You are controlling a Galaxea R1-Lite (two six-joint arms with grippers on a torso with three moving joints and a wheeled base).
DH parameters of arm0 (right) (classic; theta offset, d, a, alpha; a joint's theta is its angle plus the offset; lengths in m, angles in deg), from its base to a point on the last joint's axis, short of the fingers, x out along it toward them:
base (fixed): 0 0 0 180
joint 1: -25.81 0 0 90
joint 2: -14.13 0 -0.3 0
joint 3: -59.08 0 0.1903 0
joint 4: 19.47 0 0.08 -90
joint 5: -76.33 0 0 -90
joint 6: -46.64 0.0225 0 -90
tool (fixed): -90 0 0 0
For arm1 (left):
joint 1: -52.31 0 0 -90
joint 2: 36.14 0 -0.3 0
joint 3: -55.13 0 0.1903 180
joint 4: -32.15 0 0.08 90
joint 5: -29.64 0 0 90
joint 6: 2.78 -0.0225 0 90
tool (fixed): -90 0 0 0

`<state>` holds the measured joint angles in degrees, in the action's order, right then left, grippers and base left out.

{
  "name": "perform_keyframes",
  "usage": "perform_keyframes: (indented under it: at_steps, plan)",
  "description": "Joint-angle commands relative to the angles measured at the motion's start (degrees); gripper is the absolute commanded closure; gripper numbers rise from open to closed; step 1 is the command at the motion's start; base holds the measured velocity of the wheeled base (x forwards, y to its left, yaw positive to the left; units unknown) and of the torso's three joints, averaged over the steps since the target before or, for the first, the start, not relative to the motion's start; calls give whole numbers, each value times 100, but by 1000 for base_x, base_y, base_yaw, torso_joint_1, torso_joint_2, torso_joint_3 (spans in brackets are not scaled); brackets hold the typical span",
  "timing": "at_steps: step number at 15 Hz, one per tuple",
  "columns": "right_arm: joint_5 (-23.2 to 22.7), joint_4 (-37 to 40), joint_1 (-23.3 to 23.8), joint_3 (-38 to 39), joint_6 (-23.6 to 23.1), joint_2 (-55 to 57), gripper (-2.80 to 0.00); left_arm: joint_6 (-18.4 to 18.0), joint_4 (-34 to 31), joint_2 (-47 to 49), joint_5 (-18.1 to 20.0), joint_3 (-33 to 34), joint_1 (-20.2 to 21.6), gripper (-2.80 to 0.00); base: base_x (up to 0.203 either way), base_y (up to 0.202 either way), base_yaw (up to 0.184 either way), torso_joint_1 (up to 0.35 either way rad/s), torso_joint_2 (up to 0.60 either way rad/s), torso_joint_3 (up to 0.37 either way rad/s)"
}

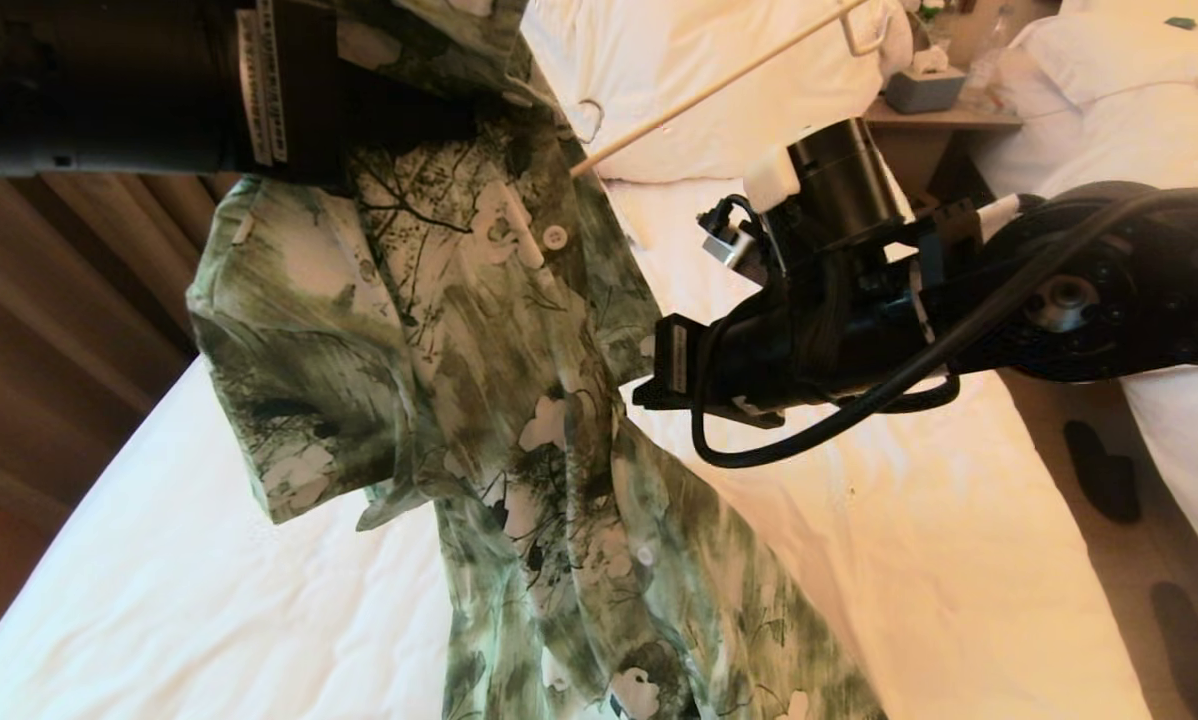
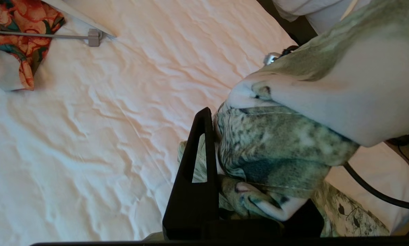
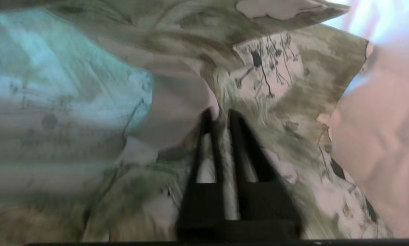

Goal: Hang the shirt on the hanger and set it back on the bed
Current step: Hook the other side of the shirt onto the hanger

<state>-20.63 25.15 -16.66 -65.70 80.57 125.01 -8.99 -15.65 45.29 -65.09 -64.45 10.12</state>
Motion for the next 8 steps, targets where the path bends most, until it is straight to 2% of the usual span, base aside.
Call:
perform_keyframes:
  at_steps: [1, 4, 8]
  plan:
    - [2, 1, -29, -126, 18, 171, -280, -4, -35, 30, -2, -118, 0, 0, 0, 0, 0, 0, 0, 0]
    - [314, -49, -25, -133, 20, 178, -280, -4, -44, 21, -19, -125, 9, 0, 0, 0, 0, 0, 0, 0]
    - [309, -675, -69, -110, 22, 410, -280, -12, -144, -5, -19, -320, 27, 0, 0, 0, 0, 0, 0, 0]
